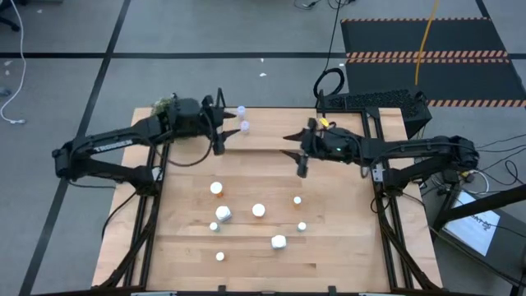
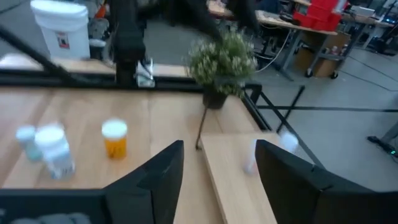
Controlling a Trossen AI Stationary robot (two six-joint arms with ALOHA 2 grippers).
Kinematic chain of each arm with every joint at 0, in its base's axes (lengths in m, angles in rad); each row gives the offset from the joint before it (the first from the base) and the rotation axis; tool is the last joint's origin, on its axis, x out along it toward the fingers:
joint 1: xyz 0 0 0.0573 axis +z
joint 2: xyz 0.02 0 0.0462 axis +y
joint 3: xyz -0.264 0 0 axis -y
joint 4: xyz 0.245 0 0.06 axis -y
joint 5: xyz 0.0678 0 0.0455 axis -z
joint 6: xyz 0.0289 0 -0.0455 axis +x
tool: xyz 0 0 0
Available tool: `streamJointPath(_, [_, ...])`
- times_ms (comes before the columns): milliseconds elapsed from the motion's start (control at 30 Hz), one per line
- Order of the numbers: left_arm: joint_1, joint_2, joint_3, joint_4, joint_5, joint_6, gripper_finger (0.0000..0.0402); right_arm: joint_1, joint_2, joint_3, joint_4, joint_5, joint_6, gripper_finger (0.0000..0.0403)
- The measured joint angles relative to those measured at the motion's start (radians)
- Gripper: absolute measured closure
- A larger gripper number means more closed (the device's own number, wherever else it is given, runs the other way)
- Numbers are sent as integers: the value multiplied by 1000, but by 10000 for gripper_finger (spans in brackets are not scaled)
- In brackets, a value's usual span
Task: Pick and place medicine bottles onto shelf by color
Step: Put the transparent pill bottle on the shelf aligned with the other transparent pill bottle
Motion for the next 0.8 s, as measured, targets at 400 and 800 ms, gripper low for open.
streamJointPath(400, [-35,-201,-331,276,-103,-102,169,-75,512,588,-316,-141,-70,243])
streamJointPath(800, [-69,-279,-354,237,-129,-121,170,-272,747,622,-254,-235,41,286])
